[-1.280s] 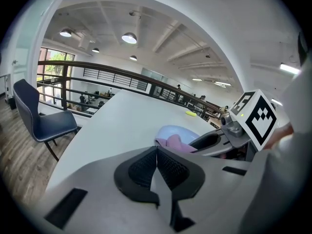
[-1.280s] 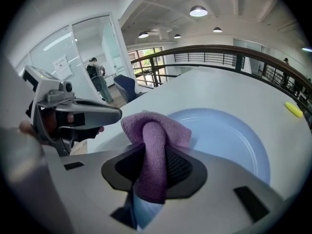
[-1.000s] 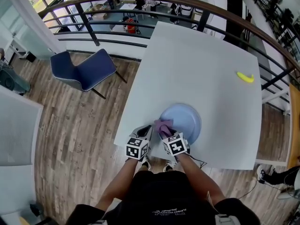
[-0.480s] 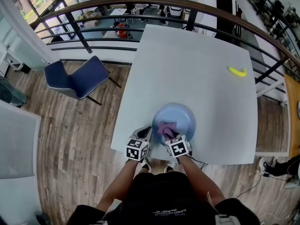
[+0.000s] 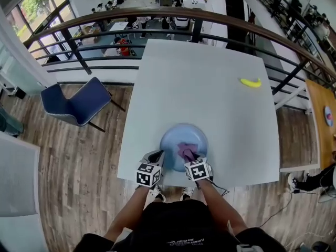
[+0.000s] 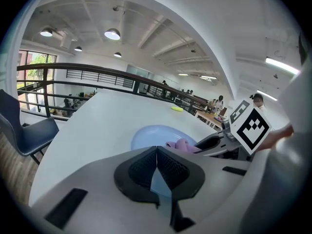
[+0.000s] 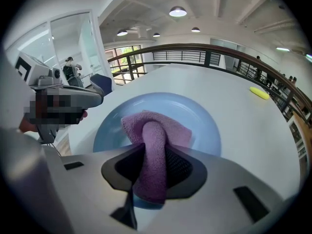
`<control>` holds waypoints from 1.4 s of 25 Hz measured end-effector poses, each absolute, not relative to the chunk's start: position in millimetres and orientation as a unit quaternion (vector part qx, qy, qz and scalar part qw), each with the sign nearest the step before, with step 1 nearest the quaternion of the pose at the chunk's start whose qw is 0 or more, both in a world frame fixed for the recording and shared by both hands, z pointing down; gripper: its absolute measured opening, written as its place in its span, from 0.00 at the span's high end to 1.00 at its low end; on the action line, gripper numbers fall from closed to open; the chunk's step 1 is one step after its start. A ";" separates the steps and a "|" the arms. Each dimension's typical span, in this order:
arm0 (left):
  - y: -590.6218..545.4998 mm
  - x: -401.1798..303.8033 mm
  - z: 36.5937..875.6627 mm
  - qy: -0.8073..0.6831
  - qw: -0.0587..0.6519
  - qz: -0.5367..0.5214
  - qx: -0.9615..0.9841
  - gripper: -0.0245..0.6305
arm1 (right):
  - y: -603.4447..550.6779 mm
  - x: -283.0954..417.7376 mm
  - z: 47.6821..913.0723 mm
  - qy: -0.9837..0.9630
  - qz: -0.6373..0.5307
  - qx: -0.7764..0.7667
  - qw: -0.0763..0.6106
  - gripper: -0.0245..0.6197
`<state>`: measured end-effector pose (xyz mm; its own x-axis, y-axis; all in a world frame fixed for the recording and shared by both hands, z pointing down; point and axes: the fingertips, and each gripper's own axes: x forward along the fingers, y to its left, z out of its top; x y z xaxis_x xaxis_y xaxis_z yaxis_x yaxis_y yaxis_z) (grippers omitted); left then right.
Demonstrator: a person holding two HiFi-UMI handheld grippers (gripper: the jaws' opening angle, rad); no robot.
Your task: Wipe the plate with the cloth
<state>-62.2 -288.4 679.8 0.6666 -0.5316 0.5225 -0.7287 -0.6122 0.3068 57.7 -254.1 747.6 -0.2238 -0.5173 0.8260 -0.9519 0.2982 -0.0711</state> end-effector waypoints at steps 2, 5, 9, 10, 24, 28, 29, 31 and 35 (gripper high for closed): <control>-285.5 -59.3 677.8 -0.357 0.252 0.194 0.878 0.94 | -251.2 62.4 747.1 -0.717 0.306 0.516 0.355 0.78; -281.8 -53.7 676.6 -0.351 0.248 0.197 0.881 0.94 | -249.2 66.0 749.3 -0.716 0.306 0.523 0.348 0.78; -281.0 -47.7 673.2 -0.342 0.239 0.202 0.886 0.94 | -252.3 69.8 748.0 -0.715 0.301 0.529 0.343 0.78; -279.9 -48.7 672.7 -0.342 0.239 0.203 0.886 0.94 | -250.7 68.8 748.2 -0.715 0.302 0.528 0.345 0.78; -285.8 -65.1 646.5 -0.368 0.215 0.190 0.884 0.94 | -262.2 60.3 712.9 -0.743 0.276 0.524 0.313 0.78; -299.6 -71.8 625.5 -0.385 0.198 0.173 0.885 0.94 | -269.2 63.9 688.8 -0.751 0.262 0.531 0.293 0.78; -303.5 -74.0 619.1 -0.390 0.194 0.166 0.885 0.94 | -271.5 64.0 681.7 -0.754 0.256 0.532 0.286 0.78; -312.1 -78.7 604.2 -0.400 0.191 0.147 0.884 0.94 | -278.7 62.9 664.9 -0.762 0.238 0.537 0.273 0.78; -322.2 -82.0 574.3 -0.410 0.177 0.115 0.887 0.94 | -291.9 62.9 625.4 -0.772 0.203 0.555 0.233 0.78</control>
